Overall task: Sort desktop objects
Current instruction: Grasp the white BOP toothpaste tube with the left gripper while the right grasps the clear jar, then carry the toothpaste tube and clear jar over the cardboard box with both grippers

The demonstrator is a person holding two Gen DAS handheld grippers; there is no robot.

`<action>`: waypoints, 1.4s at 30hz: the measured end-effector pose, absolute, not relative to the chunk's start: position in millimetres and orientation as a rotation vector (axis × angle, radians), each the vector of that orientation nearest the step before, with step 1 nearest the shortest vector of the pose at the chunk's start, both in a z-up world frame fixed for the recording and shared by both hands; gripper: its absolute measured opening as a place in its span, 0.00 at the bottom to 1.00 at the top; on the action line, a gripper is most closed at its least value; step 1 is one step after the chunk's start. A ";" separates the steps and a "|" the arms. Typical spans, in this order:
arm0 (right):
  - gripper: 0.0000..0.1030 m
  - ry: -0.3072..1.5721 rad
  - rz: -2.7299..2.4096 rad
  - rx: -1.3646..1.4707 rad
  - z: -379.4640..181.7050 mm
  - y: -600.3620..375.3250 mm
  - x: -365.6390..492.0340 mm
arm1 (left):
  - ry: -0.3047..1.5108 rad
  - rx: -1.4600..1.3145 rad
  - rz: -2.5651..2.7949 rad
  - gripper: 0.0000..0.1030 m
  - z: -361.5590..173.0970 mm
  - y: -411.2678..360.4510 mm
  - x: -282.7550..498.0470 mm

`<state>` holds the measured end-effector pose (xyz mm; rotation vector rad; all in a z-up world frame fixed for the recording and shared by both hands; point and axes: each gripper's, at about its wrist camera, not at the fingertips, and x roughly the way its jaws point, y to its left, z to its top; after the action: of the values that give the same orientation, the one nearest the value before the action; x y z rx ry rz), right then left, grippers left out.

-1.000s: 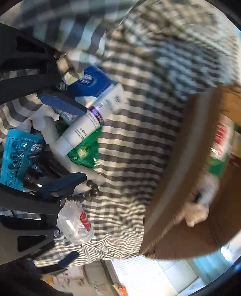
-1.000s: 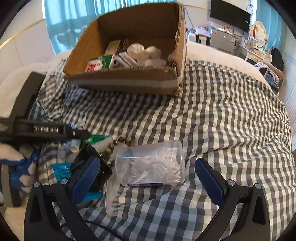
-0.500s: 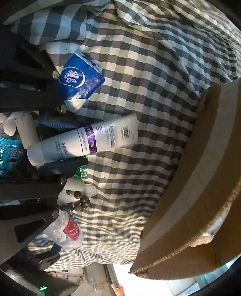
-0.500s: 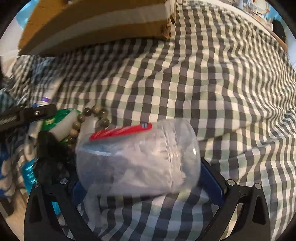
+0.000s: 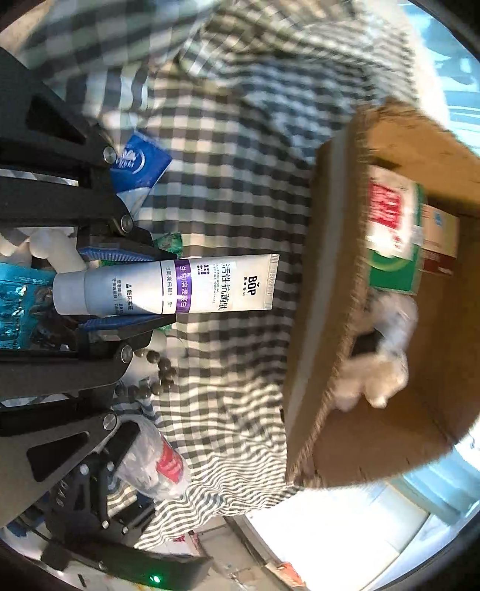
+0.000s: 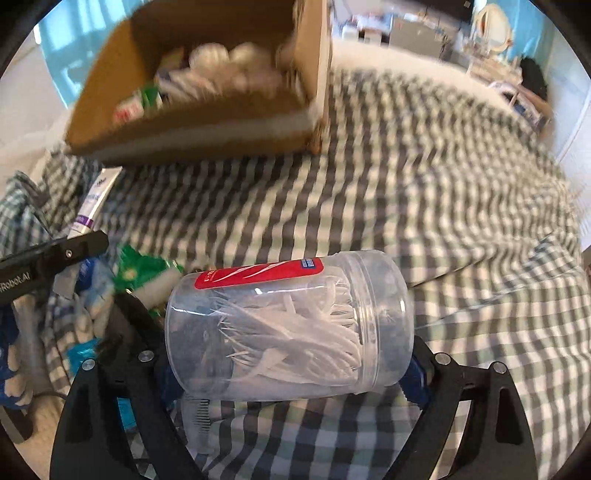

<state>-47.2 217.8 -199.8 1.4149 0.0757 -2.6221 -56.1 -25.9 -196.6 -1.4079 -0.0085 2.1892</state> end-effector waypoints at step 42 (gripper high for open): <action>0.87 0.000 -2.816 0.181 61.8 160.6 -37.1 | 0.036 -0.360 2.542 0.23 66.9 -48.2 -20.3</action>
<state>-37.1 160.6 61.8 0.1805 -0.0003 -2.8157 -20.3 -48.2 66.9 -0.3605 0.0365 2.5418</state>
